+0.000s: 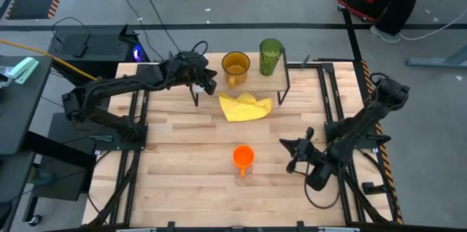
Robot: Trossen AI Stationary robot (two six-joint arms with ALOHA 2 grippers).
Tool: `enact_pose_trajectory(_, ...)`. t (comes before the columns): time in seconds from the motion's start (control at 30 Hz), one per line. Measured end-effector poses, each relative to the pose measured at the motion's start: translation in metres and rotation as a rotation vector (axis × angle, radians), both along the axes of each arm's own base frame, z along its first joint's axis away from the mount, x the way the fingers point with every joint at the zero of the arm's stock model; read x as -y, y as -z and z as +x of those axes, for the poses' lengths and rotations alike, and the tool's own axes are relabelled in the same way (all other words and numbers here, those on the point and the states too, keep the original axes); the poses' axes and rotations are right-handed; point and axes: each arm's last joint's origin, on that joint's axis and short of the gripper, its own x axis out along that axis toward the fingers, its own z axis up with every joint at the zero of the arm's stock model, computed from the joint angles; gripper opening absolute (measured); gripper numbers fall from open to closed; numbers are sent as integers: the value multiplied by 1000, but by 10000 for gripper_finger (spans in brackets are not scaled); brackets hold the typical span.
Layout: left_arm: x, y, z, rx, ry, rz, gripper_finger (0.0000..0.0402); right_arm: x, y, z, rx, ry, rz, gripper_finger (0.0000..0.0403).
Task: Stack small to large cups/mugs on shelf
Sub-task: Adjust the green cup and yellow mug
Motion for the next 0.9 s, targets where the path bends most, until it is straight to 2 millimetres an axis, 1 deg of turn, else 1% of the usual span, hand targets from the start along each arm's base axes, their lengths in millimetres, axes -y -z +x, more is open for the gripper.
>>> enact_pose_trajectory(0.1, -7, 7, 9, 19, 10, -3, 16, 6, 5, 2, 0, 21, 4, 2)
enact_pose_trajectory(0.27, -21, 22, 20, 25, 0, -10, 19, 4, 2, 7, -14, 15, -14, 5)
enact_pose_trajectory(0.43, -31, 30, 27, 71, 18, -35, 24, 4, 1, 7, -20, 10, -22, 2)
enact_pose_trajectory(0.6, -33, 34, 34, 106, 70, -48, 17, 4, 1, 7, -22, 8, -20, 4)
enact_pose_trajectory(0.8, -32, 34, 33, 105, 78, -53, 14, 4, 1, 7, -32, 0, -10, 3)
enact_pose_trajectory(0.9, -32, 29, 30, 115, 76, -45, 20, 4, 2, 7, -35, -3, -3, 3)
